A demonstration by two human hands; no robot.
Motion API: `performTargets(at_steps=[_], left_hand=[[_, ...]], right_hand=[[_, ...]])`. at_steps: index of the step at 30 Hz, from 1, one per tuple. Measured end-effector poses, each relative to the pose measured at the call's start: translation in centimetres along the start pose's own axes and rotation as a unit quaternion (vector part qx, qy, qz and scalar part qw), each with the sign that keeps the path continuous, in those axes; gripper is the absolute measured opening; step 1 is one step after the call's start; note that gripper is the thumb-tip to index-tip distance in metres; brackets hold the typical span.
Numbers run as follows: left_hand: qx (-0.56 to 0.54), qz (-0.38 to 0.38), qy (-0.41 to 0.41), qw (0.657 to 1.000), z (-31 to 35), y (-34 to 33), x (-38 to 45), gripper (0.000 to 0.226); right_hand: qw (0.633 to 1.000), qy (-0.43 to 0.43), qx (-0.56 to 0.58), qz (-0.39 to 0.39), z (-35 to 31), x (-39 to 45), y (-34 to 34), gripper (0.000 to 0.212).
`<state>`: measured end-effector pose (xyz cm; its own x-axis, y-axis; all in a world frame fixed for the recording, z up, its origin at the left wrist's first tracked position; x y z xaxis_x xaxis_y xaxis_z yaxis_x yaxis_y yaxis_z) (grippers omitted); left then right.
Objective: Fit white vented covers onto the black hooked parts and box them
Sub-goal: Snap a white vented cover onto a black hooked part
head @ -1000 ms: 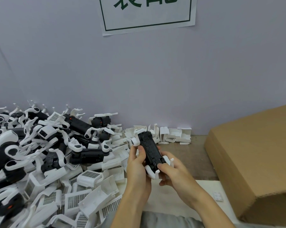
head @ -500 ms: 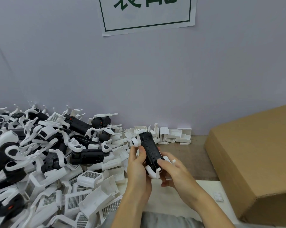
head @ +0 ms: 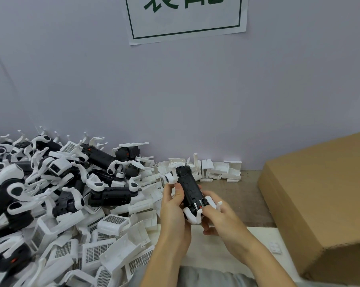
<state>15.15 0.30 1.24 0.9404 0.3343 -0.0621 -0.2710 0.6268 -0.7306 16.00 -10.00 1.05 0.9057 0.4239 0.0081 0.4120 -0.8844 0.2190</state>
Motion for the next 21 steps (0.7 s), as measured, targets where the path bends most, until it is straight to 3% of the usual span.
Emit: performTargets(at_steps=[6,11,14,17,21], left_hand=[[-0.019,0.019,-0.02,0.999,0.6,0.8,0.4,0.029],[0.012,0.076,-0.06,0.995,1.1,1.9,0.4,0.046],[0.115,0.123,-0.122,0.978,2.4,2.9,0.0,0.035],[0.12,0.071,-0.136,0.981,2.4,1.3,-0.2,0.009],[0.125,-0.004,-0.139,0.982,2.1,-0.8,-0.4,0.01]], right_hand=[[1.0,-0.003,-0.023,0.004,-0.2,-0.2,0.3,0.026],[0.978,0.028,0.025,0.204,-0.8,-0.7,5.1,0.032],[0.968,0.093,-0.06,0.224,-2.6,-1.2,5.2,0.026],[0.957,0.134,-0.192,0.173,-4.0,-1.1,2.8,0.01],[0.961,0.119,-0.153,0.198,-3.5,-1.0,3.6,0.011]])
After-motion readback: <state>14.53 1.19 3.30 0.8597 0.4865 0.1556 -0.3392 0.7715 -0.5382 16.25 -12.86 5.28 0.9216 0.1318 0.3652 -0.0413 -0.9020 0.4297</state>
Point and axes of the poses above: each hand's wrist, its own x-axis towards the middle knuckle, its own y-axis out of the back of the hand, z = x × y, the point moved 10 cm from there along x, towards the middle knuckle, and after that the axes turned 14 degrees about -x, right-handed, at the moved point
